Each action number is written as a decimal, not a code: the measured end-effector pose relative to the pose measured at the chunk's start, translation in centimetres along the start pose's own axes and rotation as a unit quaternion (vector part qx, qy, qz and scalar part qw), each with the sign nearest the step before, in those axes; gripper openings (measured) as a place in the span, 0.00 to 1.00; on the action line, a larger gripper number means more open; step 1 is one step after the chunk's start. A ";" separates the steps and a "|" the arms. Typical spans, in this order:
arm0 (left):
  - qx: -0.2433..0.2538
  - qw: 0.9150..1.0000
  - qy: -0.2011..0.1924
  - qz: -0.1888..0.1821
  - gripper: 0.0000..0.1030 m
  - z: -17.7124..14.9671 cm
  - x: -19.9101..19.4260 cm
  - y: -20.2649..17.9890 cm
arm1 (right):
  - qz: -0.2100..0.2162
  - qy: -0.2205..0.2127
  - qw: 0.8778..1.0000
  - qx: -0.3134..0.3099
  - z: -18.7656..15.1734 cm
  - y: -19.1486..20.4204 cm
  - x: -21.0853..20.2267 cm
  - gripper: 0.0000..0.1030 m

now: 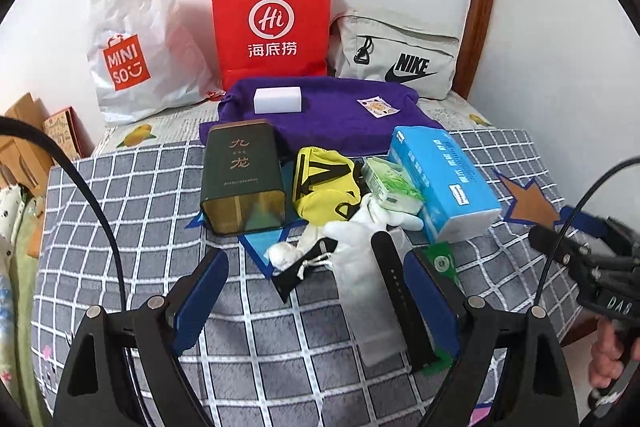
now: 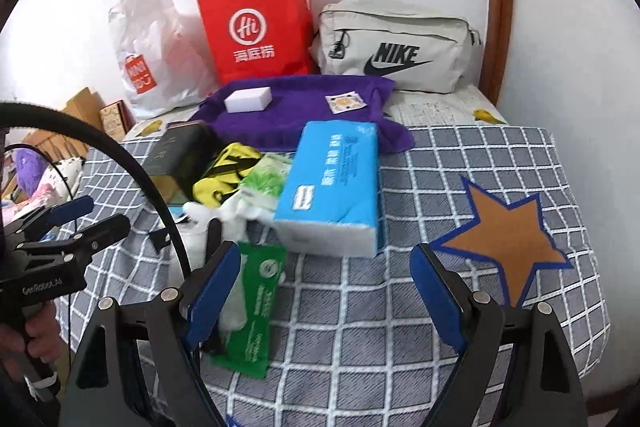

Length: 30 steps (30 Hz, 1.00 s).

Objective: Organize soft objects
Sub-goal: 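Lower the right tool onto the black watch strap and close it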

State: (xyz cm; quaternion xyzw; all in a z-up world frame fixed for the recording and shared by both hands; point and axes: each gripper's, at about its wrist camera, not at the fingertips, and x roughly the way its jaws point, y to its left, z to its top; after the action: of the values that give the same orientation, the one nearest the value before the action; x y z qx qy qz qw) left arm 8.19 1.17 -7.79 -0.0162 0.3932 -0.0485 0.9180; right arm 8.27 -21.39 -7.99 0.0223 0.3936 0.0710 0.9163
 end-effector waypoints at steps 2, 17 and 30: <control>-0.011 1.000 0.005 -0.005 0.86 -0.2 -0.1 0.4 | 0.010 0.004 1.000 -0.001 -0.5 0.3 0.0 0.84; -0.076 0.995 0.060 0.013 0.86 -2.3 1.5 4.8 | 0.055 0.038 0.996 -0.062 -3.6 5.7 3.8 0.73; -0.087 0.994 0.060 0.011 0.86 -2.9 1.1 6.4 | 0.047 0.077 0.989 -0.118 -5.0 9.3 8.4 0.45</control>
State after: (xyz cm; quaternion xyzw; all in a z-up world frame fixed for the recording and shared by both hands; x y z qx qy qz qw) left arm 7.34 7.41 -10.99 -0.0890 0.4506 -0.0046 0.8882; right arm 9.34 -11.01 -16.57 -0.0728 0.4508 0.1613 0.8749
